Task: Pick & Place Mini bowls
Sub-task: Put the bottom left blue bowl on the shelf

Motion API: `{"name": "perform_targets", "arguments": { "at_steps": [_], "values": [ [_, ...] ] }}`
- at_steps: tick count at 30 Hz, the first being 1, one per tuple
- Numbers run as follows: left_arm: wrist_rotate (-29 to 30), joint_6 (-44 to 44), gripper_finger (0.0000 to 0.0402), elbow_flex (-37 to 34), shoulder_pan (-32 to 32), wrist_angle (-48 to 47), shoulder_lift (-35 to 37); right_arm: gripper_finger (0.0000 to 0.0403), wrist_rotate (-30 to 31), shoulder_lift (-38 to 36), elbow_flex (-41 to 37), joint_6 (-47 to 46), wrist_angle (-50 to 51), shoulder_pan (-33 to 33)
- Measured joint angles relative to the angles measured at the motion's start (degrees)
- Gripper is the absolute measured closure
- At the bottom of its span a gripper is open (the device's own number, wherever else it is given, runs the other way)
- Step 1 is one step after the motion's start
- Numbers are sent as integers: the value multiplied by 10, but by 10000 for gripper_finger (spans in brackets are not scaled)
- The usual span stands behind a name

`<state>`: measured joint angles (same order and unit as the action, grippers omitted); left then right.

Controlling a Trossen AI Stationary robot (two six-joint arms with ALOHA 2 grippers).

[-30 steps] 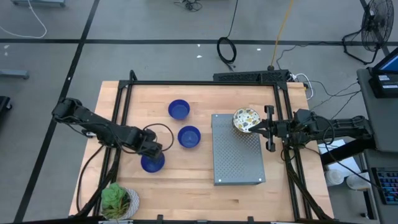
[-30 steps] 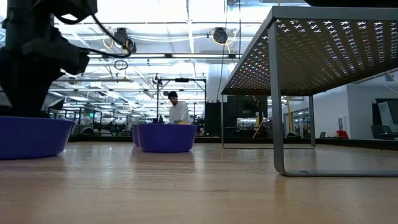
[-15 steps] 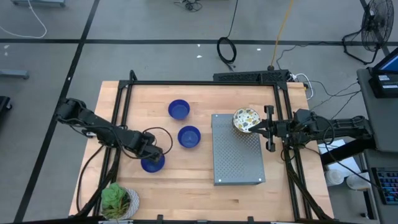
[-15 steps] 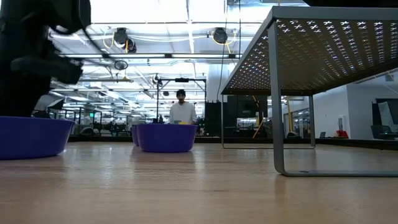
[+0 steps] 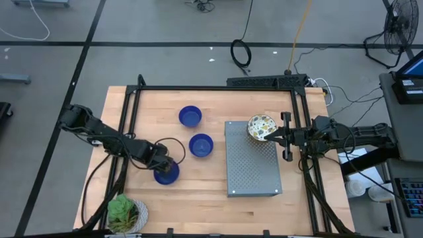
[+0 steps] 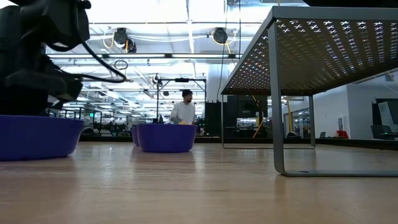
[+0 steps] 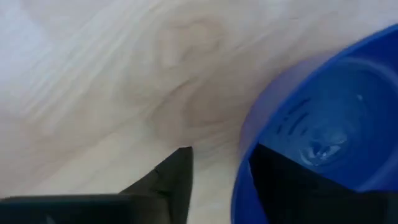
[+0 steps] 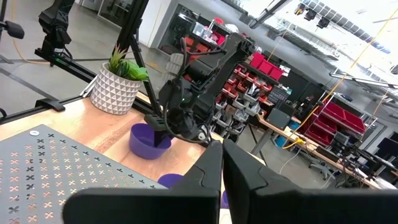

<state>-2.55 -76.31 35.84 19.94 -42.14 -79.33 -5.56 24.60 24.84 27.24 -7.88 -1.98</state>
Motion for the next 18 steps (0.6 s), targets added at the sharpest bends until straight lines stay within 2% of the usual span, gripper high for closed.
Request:
{"name": "perform_targets", "arguments": {
  "at_steps": [2,7,12,18],
  "values": [
    [-3,17,276,3,0,5,0,403,0,0,0,0,0,0],
    [-15,47,385,26,-4,7,-1,403,0,0,0,-4,0,0],
    [7,89,393,83,-6,6,-1,403,0,0,0,-5,0,0],
    [60,174,393,196,-19,0,-1,403,0,1,0,-6,0,0]
  ]
}}
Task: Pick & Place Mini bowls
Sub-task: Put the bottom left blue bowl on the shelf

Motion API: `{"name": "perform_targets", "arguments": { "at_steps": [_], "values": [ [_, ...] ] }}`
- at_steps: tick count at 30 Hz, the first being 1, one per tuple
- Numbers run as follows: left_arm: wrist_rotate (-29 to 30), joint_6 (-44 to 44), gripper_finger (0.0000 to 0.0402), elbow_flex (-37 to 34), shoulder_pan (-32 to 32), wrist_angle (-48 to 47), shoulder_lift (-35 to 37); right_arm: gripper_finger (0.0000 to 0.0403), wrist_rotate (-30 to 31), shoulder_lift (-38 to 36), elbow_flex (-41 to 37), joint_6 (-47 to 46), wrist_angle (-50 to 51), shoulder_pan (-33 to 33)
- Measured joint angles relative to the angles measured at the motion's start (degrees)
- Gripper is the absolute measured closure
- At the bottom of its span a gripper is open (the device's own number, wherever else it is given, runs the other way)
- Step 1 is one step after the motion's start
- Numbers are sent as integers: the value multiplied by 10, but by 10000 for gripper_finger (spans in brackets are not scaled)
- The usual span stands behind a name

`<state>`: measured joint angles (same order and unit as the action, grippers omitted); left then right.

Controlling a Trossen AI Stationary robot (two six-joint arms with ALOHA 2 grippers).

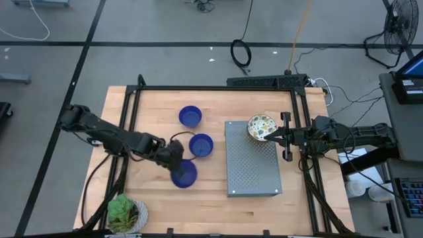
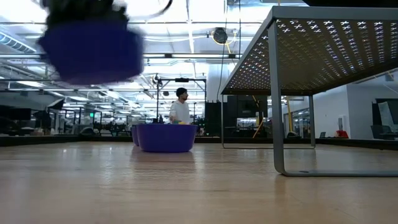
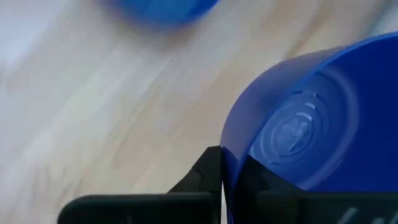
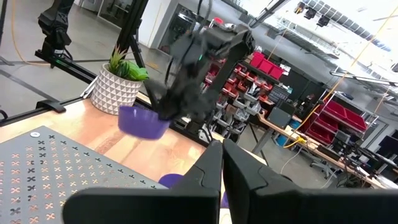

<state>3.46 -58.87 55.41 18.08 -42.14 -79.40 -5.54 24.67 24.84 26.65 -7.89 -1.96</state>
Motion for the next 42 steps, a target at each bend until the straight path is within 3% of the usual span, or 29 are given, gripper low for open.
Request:
{"name": "perform_targets", "arguments": {
  "at_steps": [7,13,19,24,29,33,42],
  "values": [
    [72,152,394,142,-17,0,0,403,4,5,0,0,4,0],
    [100,286,396,244,-30,4,-31,403,119,-12,0,-14,4,0],
    [27,391,396,341,-66,-5,-107,403,197,-33,0,-19,5,0],
    [-47,455,396,450,-98,-68,-200,403,267,-48,0,-20,4,0],
    [-70,527,397,581,-120,-142,-295,403,282,-50,0,-22,4,0],
    [-76,575,392,662,-131,-148,-353,403,281,-50,0,-29,8,0],
    [-85,629,390,689,-140,-128,-420,403,280,-50,0,-30,13,0]
  ]
}}
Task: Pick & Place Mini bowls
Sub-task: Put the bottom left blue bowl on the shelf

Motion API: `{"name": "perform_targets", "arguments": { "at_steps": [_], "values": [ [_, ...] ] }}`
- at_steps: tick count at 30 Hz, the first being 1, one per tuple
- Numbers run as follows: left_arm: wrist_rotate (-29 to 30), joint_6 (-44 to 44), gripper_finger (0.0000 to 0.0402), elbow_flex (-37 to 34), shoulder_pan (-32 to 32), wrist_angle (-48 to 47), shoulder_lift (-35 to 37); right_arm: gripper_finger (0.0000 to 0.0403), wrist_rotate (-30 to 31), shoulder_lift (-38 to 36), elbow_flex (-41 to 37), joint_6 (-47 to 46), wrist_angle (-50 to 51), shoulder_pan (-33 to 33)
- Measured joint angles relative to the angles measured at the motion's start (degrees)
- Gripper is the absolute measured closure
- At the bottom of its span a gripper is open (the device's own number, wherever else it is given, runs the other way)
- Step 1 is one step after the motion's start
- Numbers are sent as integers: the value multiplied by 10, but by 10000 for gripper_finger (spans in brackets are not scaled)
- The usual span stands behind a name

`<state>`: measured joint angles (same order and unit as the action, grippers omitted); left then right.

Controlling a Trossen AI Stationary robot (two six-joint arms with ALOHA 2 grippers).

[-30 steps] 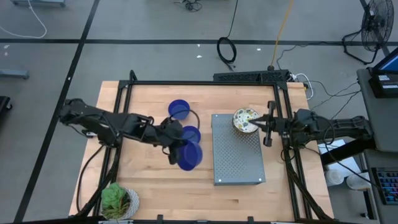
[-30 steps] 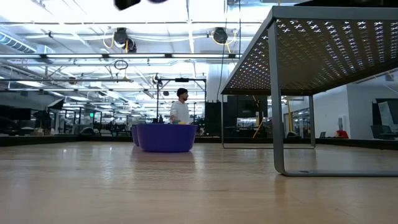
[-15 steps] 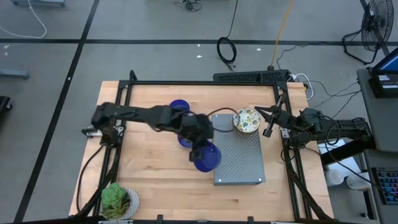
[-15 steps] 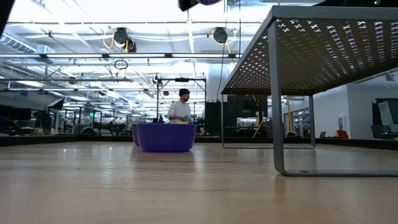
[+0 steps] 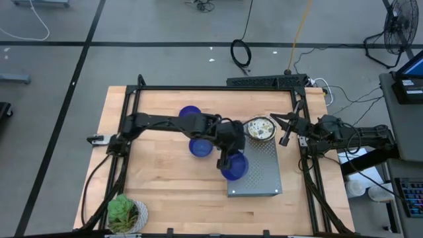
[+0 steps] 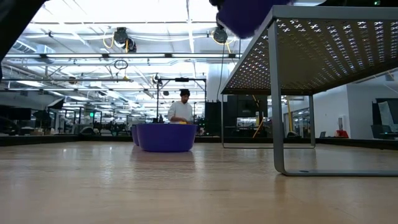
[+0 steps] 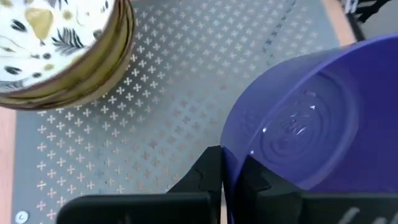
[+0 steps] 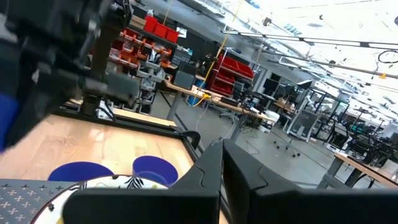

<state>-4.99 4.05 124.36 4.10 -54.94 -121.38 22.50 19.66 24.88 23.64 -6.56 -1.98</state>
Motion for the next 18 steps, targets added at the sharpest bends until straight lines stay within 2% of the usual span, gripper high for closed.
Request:
{"name": "perform_targets", "arguments": {
  "at_steps": [4,9,14,18],
  "values": [
    [-20,1,397,0,2,19,-22,403,0,0,0,0,1,0],
    [-43,-4,385,0,2,32,-41,403,0,1,0,0,0,0],
    [-56,-13,396,0,1,36,-48,403,0,3,0,0,1,0],
    [-59,-16,375,0,2,42,-51,403,0,3,0,-1,0,0]
  ]
}}
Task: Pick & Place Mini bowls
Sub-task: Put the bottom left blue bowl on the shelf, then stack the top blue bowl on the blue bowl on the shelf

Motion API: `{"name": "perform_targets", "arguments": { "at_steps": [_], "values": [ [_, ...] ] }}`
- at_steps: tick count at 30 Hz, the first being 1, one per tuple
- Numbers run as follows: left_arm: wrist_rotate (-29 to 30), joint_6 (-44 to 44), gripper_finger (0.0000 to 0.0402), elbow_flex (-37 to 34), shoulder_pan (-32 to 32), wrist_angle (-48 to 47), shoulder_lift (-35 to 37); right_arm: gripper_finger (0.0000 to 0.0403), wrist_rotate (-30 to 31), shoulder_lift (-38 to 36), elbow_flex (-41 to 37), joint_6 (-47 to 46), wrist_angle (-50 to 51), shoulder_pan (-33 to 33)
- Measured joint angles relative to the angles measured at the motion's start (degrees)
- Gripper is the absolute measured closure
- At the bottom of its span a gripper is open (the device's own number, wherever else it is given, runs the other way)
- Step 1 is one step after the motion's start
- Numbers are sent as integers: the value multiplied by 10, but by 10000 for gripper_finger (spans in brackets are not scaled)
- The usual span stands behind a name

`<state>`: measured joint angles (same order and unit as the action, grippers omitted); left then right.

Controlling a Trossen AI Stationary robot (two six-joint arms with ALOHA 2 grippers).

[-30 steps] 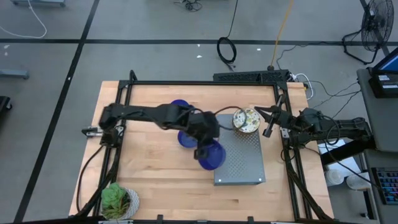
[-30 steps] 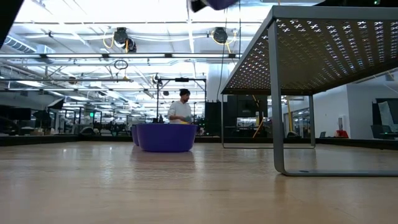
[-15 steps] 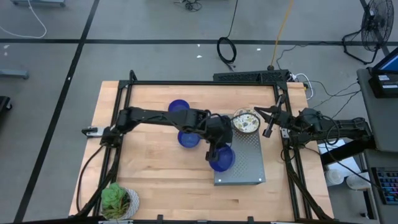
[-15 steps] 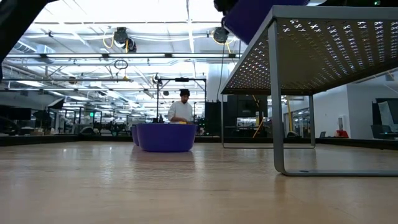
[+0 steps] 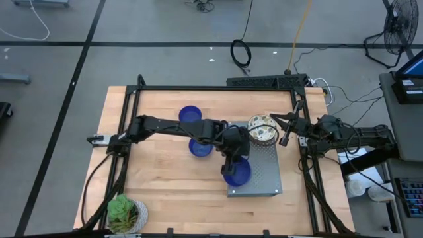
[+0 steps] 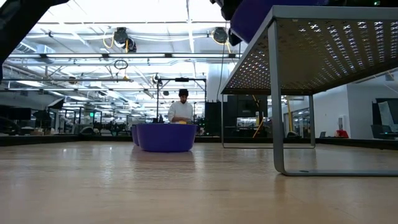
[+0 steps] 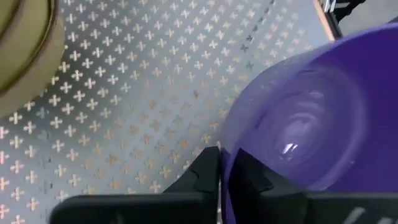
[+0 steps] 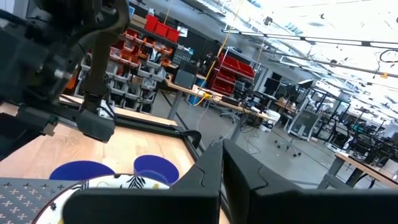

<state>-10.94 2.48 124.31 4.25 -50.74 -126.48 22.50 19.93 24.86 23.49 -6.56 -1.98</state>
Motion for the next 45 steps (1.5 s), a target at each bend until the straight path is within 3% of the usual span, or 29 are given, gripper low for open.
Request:
{"name": "perform_targets", "arguments": {
  "at_steps": [8,21,27,33,39,45],
  "values": [
    [0,-2,319,0,0,16,0,403,0,0,0,-1,1,0],
    [22,3,293,49,-3,-4,28,403,0,0,0,-1,8,0],
    [84,-12,293,50,-5,-165,84,403,0,0,0,-1,11,0],
    [190,-135,293,48,-14,-345,85,403,0,0,0,0,11,0],
    [262,-192,293,-8,-69,-389,99,403,0,0,0,1,11,0],
    [251,-213,292,-156,-188,-326,174,403,0,0,0,-1,11,0]
  ]
}}
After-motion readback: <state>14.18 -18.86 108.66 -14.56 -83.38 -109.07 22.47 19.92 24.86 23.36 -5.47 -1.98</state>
